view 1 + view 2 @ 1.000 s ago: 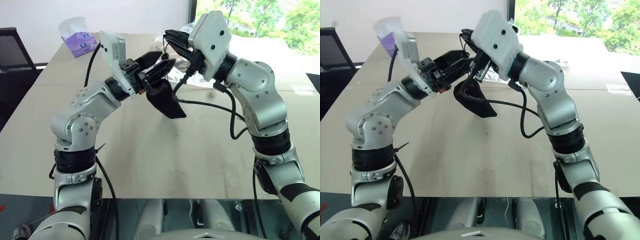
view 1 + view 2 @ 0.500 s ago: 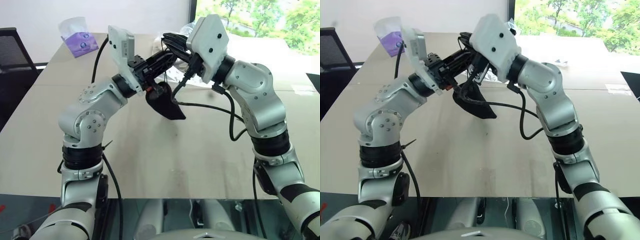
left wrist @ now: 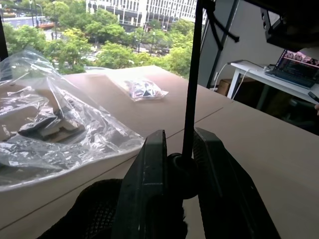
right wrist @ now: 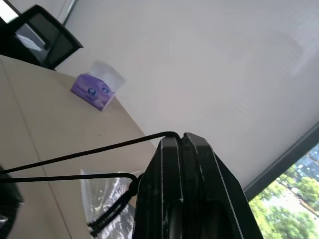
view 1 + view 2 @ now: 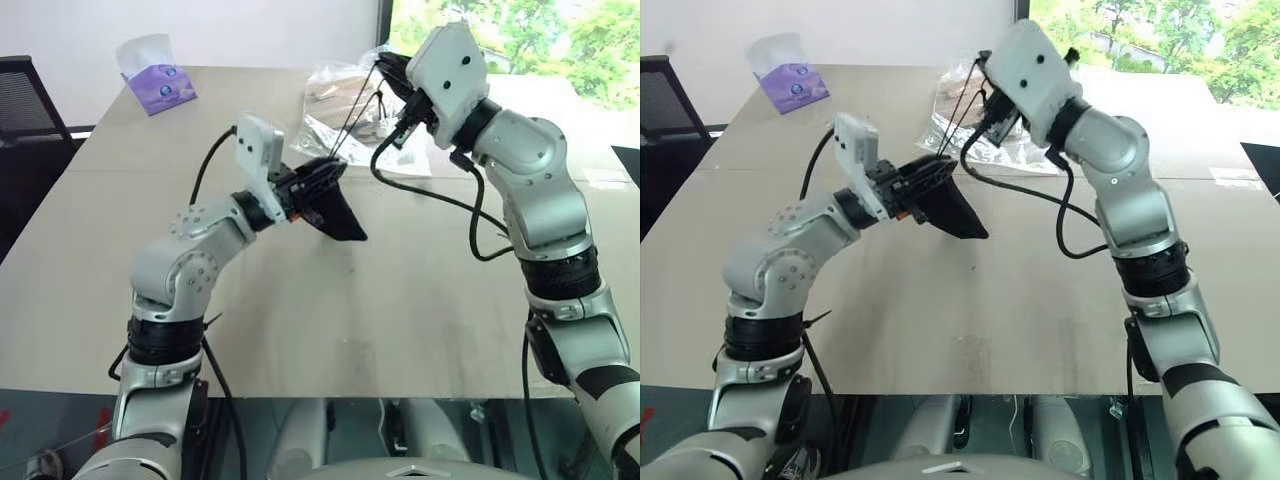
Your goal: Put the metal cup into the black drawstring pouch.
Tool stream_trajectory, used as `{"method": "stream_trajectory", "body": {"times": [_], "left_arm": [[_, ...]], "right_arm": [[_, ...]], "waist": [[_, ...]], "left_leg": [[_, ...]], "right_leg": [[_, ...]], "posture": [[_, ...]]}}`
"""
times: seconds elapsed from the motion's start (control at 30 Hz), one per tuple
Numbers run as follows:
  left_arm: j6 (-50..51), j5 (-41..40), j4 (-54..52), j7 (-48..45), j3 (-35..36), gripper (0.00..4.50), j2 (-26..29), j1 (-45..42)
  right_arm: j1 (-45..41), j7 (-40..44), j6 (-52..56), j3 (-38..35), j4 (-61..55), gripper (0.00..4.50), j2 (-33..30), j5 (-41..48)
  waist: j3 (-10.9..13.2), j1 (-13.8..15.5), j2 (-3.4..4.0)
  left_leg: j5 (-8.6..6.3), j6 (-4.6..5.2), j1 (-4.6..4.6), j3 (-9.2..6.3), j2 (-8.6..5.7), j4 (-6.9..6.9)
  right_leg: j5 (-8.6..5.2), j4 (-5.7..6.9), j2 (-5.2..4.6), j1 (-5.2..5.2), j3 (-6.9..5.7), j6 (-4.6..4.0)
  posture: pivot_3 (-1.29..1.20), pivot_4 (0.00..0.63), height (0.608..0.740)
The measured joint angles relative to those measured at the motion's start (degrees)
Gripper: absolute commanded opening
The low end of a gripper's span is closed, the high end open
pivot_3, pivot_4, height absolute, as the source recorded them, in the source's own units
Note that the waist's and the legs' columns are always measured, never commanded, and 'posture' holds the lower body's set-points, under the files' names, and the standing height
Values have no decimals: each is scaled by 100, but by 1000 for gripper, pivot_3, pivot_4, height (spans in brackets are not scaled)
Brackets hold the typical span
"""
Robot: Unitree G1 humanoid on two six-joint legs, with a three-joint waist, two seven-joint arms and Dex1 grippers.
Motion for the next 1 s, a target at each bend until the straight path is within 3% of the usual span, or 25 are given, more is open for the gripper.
{"method": "stream_trajectory", "body": {"times": [0.37,0.57,0.7,0.83,1.0], "left_arm": [[152,502,-191,278,-8,203,470,756],[670,481,-196,969,381,203,457,413],[1137,460,-420,1111,457,203,852,-170],[1113,909,-1011,1122,-246,203,1385,-326],[1024,1432,-1011,1525,-1292,203,668,382]], "right_arm": [[-44,-295,-740,-65,1103,0,-447,-407],[-57,-309,-919,-29,1260,0,-462,-433],[-65,-435,-895,-29,1211,0,-617,-425],[239,-524,-855,-261,872,0,-862,-271],[1520,-497,-538,-332,748,0,-902,2]], "waist": [[1,1,1],[1,1,1],[1,4,1],[-2,31,3],[-3,30,5]], "left_leg": [[0,1,0,2,1,0],[0,0,-2,1,2,0],[0,0,-7,-2,0,1],[-1,1,-2,-2,-4,-5],[-1,3,-5,1,-3,2]], "right_leg": [[0,-2,-5,0,2,0],[0,-1,-5,-1,1,0],[0,-3,-3,-1,-3,0],[0,-9,-4,6,-3,1],[0,-1,-6,3,4,0]], "posture": [[0,150,740],[0,150,740],[0,150,740],[0,150,740],[0,150,740]]}}
